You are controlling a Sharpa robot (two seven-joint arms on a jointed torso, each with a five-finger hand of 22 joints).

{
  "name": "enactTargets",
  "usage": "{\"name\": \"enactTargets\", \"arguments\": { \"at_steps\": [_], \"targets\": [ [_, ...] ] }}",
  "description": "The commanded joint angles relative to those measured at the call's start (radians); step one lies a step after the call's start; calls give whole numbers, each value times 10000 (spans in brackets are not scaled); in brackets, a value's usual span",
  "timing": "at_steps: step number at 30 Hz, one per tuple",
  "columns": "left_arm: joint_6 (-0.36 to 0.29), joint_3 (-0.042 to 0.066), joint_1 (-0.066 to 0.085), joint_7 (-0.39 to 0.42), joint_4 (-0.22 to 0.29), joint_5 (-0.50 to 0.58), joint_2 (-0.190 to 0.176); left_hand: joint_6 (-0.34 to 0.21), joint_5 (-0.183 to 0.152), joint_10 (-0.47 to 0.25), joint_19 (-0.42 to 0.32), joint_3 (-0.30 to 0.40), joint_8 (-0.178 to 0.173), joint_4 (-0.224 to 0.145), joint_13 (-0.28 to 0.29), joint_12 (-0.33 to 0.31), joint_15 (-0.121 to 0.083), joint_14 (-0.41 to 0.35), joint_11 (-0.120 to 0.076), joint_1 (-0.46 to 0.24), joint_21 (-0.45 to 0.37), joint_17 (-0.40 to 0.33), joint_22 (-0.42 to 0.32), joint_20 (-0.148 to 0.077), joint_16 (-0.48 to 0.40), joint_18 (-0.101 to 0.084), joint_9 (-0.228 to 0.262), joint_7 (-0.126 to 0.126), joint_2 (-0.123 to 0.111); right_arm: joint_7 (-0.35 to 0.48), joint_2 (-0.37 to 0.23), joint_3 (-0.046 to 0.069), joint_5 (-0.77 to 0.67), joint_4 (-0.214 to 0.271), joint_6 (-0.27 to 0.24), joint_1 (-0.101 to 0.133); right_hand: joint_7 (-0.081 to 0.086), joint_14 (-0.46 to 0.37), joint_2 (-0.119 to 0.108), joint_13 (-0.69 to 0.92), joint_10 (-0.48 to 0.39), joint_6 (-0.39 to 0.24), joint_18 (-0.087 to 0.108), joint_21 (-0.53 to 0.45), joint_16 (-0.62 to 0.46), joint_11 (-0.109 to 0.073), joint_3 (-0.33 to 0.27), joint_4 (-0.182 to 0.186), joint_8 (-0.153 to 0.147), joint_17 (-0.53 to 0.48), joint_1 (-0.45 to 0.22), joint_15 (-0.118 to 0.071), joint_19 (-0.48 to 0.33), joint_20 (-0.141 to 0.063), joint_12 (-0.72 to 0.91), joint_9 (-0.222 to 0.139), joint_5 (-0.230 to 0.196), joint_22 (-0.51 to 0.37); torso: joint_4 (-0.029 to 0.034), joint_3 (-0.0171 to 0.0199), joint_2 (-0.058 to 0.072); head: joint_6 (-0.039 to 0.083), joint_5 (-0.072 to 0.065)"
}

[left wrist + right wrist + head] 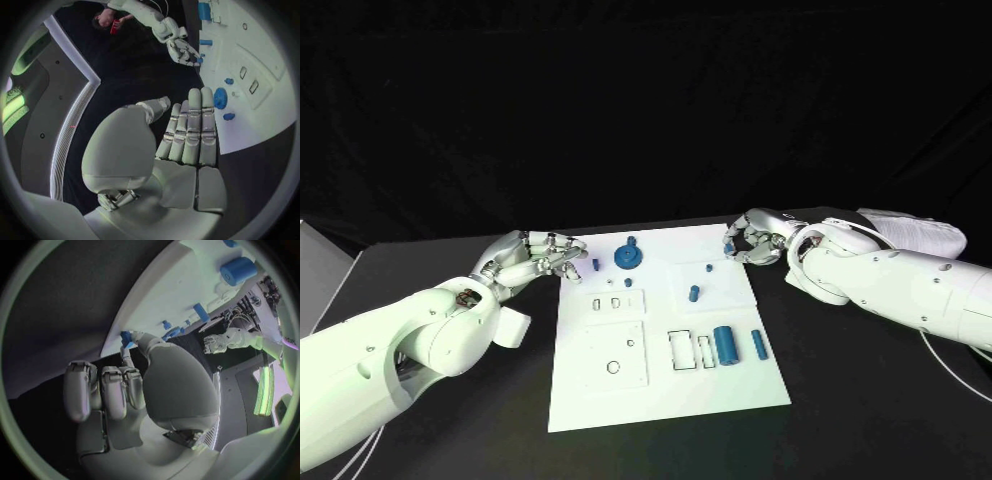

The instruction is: Assemble the parts on the task board

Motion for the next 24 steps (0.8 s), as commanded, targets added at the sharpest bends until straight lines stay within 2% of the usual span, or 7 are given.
{"name": "enactTargets", "arguments": {
  "at_steps": [1,16,24],
  "targets": [
    [167,7,-2,68,4,-25,16,-77,-5,-73,-52,-20,-30,-54,5,-31,-3,-95,28,0,38,11,13,-18,-36,17,10,-27,84,-31,11,-4,-170,-16,42,-22,-14,1019,75,2628,1060,64,-175,36,47,-55,54,-1,48,2534,5,-39,578,-56,33,13,38,1007,6,5,0,-24,-9],
    [177,7,-2,58,-37,-29,37,-77,-5,-73,-52,-20,-30,-54,5,-31,-3,-95,28,0,38,11,13,-18,-36,17,10,-27,84,-64,31,-5,-191,-107,101,-29,-20,1020,30,2628,1060,57,-177,40,49,-66,66,-3,56,2541,-26,-63,580,-82,33,10,-1,1013,0,8,4,-73,-16],
    [186,7,-3,58,-57,-29,56,-83,-5,-81,-77,-23,-39,-49,6,-30,2,-96,33,-26,64,17,30,-12,-39,16,18,-22,90,5,63,-5,-174,-116,55,-30,-223,1018,184,2628,1060,471,-179,44,45,-230,272,37,396,2531,-120,-248,587,-242,33,127,-87,1032,10,5,-5,-98,-28]
  ]
}}
